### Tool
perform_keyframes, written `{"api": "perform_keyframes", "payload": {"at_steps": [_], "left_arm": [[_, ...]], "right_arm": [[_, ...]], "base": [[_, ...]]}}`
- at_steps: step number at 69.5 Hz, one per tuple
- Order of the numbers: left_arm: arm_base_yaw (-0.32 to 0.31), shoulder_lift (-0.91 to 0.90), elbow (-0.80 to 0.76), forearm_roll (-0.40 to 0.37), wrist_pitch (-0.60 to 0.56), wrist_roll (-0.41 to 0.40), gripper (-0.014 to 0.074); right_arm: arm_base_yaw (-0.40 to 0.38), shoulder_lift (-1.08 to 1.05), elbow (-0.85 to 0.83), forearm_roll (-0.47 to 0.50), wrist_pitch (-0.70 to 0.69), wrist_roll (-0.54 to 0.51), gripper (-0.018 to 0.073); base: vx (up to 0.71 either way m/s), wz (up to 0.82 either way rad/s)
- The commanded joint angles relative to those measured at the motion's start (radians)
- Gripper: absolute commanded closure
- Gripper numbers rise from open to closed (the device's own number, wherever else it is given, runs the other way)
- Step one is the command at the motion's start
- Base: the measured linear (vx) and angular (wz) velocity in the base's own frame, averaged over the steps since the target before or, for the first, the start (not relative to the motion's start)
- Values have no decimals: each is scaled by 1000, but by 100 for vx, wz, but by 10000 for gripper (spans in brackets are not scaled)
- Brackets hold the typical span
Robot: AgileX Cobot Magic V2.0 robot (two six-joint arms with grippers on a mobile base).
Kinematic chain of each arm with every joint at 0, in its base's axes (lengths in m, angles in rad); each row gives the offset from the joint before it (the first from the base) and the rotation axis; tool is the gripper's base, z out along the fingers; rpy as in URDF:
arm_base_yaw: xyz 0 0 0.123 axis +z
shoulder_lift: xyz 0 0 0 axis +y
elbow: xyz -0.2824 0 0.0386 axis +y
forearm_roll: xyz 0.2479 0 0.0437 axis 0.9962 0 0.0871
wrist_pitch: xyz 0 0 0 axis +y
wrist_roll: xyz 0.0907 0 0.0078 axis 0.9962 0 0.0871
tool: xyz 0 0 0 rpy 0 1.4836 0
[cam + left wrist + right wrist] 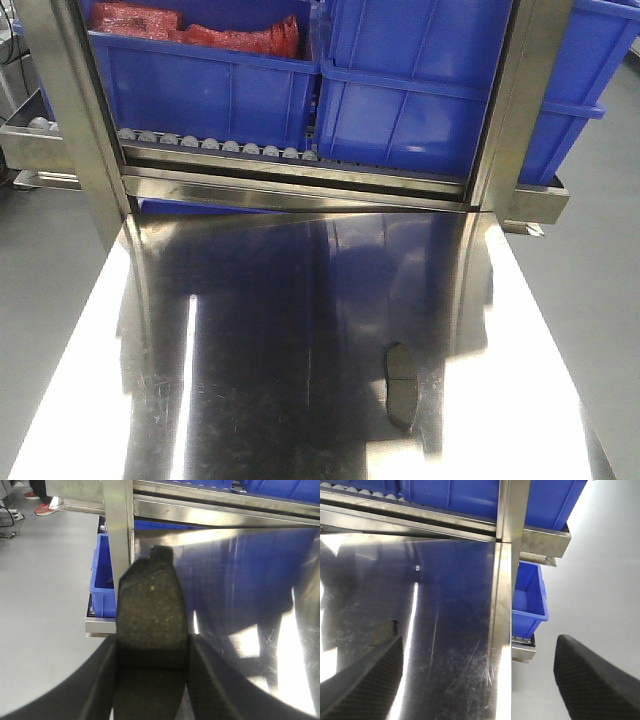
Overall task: Move and align brake pads A on conveyor
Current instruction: 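Lift the brake pad with the left gripper and pull it back, then reach the right gripper over the remaining brake pad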
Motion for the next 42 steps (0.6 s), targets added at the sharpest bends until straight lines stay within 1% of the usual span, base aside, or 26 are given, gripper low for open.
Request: {"api": "perform_keyframes", "payload": {"at_steps": [1, 11, 24, 36, 42], "left_arm": [[0, 8, -28, 13, -87, -1, 602], [0, 8, -28, 13, -87, -1, 602], [0, 8, -28, 13, -87, -1, 602], [0, 8, -28, 13, -87, -1, 602], [0, 8, -28, 13, -87, -1, 602]], "right_arm": [[-7, 94, -64, -4, -66, 4, -19], [-7, 292, -142, 1, -48, 22, -20], [-7, 589, -288, 60, 20, 27, -20], [-7, 838, -425, 97, 129, 26, -20], [6, 943, -492, 88, 211, 28, -20]], "base": [[0, 0], [0, 0], [0, 0], [0, 0], [0, 0]]}}
